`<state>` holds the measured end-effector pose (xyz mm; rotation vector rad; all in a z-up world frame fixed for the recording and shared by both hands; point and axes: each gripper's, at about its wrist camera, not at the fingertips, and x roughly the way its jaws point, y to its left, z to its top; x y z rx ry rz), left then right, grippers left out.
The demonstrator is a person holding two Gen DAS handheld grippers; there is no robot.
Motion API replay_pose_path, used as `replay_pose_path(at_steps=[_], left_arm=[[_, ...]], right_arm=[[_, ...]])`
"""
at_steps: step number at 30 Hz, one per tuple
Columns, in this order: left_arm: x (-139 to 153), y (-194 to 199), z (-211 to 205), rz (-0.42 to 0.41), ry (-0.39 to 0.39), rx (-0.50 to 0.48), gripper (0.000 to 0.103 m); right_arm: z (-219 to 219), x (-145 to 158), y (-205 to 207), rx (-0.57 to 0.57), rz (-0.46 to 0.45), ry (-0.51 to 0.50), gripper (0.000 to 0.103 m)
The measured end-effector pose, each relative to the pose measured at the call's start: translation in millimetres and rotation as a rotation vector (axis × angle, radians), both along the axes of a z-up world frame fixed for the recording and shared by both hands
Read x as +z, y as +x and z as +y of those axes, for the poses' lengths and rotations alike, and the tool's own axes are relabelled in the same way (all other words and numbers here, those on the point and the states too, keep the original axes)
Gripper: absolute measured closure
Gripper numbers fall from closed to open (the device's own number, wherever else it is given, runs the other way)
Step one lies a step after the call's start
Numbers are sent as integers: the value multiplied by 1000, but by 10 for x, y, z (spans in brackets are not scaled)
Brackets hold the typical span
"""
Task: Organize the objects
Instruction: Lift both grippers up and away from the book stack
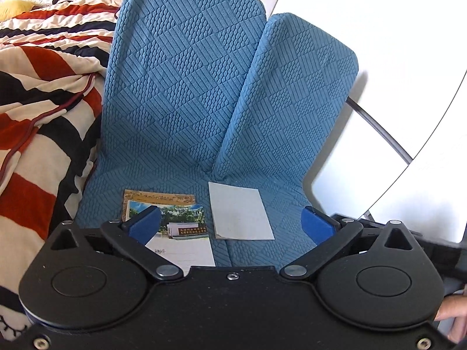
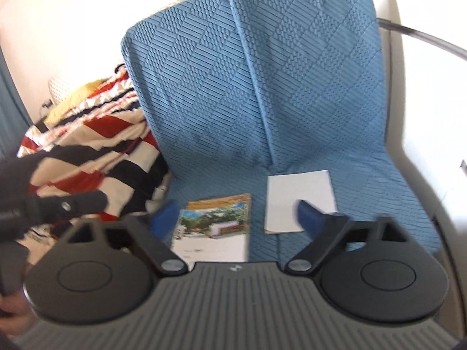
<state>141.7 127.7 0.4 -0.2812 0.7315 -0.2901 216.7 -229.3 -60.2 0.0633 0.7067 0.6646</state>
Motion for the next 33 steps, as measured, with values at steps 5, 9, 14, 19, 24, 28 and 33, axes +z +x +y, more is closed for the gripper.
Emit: replay_pose_path(at_steps=[5, 9, 14, 19, 24, 28, 33], left_arm=[[-12, -115, -85, -3, 4, 1, 1], [-30, -188, -191, -2, 11, -5, 1], [-81, -261, -317, 0, 2, -11, 1], [-127, -318, -426, 5, 0, -22, 1], [-170, -301, -498, 3, 9, -39, 1], [-262, -222, -564, 16, 20, -42, 1], [-423, -65, -646, 26, 16, -42, 1]], right_arm=[[-178, -71, -48, -38, 1, -10, 0], [-330, -89, -74, -53, 5, 1, 0], [-470, -107, -116, -55, -4, -2, 0], [-571, -165, -120, -52, -1, -10, 0], [-624, -241, -84, -64, -3, -9, 0], [-631, -347, -16, -66, 4, 2, 0], [-634, -511, 133, -82, 22, -2, 0]])
